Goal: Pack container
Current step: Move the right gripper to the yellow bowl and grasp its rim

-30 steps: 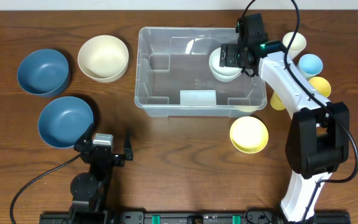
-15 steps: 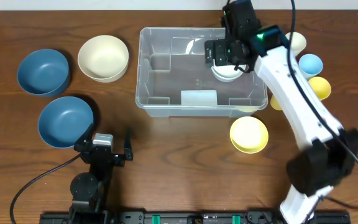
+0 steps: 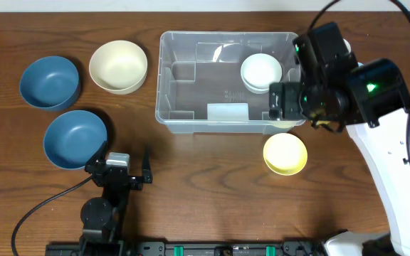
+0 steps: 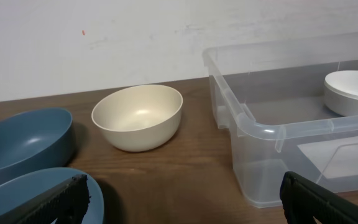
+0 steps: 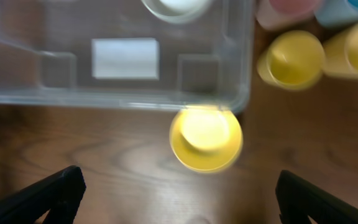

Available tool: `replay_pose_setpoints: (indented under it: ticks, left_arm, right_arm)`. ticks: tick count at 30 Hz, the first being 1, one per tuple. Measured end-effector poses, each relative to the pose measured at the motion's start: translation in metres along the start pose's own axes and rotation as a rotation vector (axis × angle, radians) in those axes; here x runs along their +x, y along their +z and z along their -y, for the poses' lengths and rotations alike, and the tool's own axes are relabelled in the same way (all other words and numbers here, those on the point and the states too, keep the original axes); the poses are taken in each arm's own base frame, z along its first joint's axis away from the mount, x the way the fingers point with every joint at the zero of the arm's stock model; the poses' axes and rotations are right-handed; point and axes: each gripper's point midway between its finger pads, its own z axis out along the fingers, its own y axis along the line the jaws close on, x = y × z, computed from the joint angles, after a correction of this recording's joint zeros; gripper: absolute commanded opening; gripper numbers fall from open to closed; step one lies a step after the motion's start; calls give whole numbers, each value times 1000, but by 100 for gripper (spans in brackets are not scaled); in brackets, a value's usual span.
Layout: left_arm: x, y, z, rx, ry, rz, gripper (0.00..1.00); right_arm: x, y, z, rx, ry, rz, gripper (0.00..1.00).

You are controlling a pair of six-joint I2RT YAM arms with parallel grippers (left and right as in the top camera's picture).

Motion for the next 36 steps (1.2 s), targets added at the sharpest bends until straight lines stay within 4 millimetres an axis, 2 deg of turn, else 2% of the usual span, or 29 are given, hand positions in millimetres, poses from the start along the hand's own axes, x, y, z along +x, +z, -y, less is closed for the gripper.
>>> replay_pose_setpoints:
  ticks: [4, 12, 14, 18, 21, 24, 27, 31, 36]
  left_arm:
    - [0, 0, 0, 0, 0, 0, 98]
    - [0, 0, 0, 0, 0, 0, 98]
    - [0, 0, 0, 0, 0, 0, 98]
    - [0, 0, 0, 0, 0, 1, 98]
    - [0, 0, 0, 0, 0, 0, 98]
    - [0, 0, 0, 0, 0, 1, 98]
    - [0, 0, 0, 0, 0, 1, 98]
    - [0, 0, 0, 0, 0, 0, 98]
    - [0, 0, 0, -1, 0, 0, 98]
  right_arm:
    - [29, 23, 17, 62, 63, -63, 99]
    - [94, 95, 48, 118, 281, -102, 91]
    - [103, 105, 54, 124, 318, -102, 89]
    - [127, 143, 66, 120, 417, -80, 85]
    - [136, 176, 71, 100, 470, -51, 81]
    - [145, 198, 76, 84, 513, -33, 77]
    - [151, 213, 82, 75, 548, -19, 67]
    - [158, 224, 88, 70, 570, -9, 48]
    - [164, 230, 89, 65, 563, -13, 14]
